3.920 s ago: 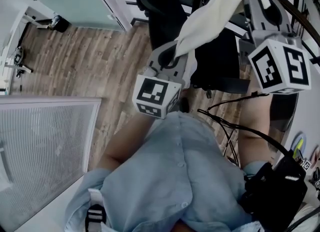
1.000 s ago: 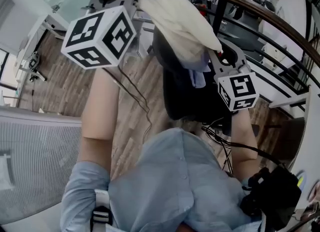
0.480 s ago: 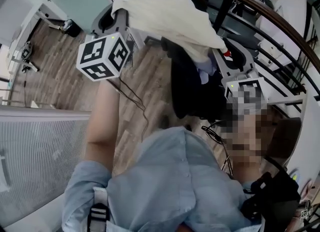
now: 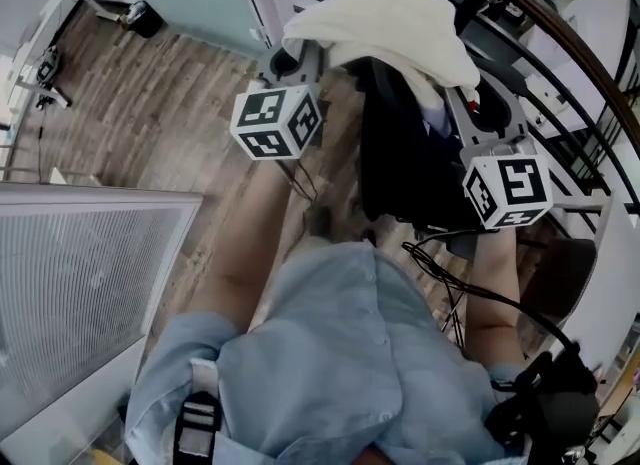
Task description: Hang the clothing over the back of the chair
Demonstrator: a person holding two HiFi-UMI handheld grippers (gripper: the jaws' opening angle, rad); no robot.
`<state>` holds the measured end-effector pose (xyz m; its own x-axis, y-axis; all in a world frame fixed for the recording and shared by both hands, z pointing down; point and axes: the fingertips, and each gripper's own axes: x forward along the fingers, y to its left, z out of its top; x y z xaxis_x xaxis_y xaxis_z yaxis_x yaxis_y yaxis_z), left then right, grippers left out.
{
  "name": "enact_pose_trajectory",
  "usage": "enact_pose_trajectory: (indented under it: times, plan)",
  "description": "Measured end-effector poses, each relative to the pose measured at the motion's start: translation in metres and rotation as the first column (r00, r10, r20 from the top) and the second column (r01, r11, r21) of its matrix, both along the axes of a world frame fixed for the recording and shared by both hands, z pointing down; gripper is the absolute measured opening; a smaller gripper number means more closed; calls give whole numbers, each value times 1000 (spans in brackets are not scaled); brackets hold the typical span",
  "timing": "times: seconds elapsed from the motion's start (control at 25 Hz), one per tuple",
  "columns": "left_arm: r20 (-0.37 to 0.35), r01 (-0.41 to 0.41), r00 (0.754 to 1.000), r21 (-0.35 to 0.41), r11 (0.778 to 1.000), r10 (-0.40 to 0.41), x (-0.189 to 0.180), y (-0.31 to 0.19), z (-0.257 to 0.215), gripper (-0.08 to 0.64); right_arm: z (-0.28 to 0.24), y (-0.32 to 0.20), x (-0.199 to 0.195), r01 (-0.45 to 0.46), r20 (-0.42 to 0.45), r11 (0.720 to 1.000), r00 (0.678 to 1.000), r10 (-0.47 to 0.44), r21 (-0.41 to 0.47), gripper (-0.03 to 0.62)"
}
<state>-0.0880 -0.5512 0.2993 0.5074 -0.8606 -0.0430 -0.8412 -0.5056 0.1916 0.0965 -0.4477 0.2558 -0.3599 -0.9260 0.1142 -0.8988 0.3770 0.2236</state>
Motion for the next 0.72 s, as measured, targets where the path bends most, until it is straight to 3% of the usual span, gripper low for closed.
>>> enact_pose_trajectory:
  times: [0.24, 0.44, 0.56, 0.72]
  plan:
    - [44, 28, 999, 61, 998, -31, 16, 11, 5, 32, 5, -7, -6, 10, 4, 1000, 1000, -10, -23, 149]
    - [69, 13, 997, 99, 995, -20, 13, 34, 2, 127, 6, -13, -4, 12, 46, 1000, 999, -12, -16, 152]
    - [105, 3, 994, 94, 996, -13, 14, 52, 8, 171, 11, -15, -2, 10, 84, 1000, 996, -9, -16, 160]
    - [125, 11, 992, 69, 998, -19, 14, 80, 19, 178, 18, -7, -2, 12, 143, 1000, 990, -9, -15, 180]
